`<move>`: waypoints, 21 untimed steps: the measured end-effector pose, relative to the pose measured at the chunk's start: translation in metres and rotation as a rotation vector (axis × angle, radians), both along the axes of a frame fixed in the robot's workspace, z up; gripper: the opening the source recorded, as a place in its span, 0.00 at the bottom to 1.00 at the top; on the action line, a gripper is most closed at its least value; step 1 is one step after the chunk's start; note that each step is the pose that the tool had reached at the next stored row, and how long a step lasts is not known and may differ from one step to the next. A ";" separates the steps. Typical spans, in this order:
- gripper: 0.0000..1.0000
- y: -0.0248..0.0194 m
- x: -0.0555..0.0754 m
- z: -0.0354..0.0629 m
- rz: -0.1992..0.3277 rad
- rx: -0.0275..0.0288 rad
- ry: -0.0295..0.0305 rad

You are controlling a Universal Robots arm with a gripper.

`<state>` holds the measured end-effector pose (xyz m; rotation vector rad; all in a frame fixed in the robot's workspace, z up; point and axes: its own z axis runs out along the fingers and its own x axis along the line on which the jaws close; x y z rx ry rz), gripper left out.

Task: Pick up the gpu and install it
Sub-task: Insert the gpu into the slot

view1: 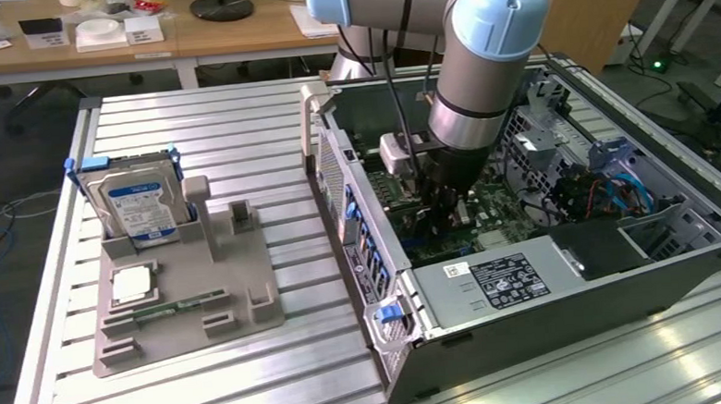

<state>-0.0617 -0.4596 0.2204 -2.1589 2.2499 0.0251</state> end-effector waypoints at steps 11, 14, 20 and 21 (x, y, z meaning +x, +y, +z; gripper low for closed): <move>0.29 -0.0022 0.000 0.0002 0.000 -0.0004 0.0002; 0.29 -0.0022 0.000 0.0001 0.000 -0.0004 0.0002; 0.29 0.0006 0.000 -0.0005 0.000 -0.0005 0.0002; 0.29 0.0006 0.000 -0.0005 0.000 -0.0005 0.0002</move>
